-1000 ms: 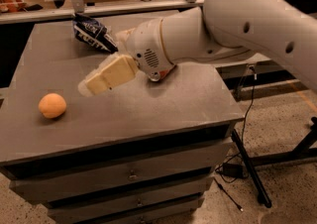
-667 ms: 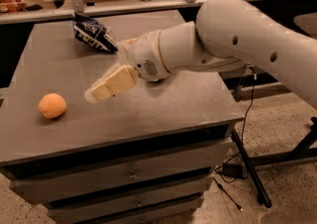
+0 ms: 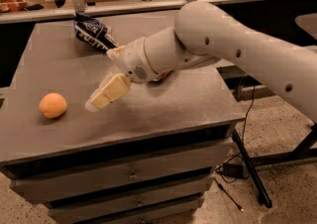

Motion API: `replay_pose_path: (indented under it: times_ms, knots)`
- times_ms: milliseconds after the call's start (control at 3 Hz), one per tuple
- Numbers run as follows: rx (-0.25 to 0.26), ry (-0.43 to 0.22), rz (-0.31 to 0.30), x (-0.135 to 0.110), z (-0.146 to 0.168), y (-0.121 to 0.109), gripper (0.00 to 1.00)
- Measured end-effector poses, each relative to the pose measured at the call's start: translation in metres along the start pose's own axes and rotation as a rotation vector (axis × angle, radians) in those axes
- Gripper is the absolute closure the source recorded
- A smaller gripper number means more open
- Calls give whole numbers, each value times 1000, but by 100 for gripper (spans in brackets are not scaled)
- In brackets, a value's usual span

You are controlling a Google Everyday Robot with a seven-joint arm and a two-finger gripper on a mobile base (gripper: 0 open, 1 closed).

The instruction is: Pick orange

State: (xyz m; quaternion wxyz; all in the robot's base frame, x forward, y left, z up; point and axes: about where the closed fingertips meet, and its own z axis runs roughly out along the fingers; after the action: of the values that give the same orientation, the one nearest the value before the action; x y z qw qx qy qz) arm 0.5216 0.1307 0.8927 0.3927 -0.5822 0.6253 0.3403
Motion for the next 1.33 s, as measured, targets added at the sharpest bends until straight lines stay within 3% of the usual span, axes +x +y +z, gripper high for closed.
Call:
replay_pose_path:
  times_ms: [667,1000,1333]
  knots:
    - [-157,54,-92,7,48,12,0]
    - [-196,51,-107,7,67,17,0]
    - [-185,14,-89,5,81,15,0]
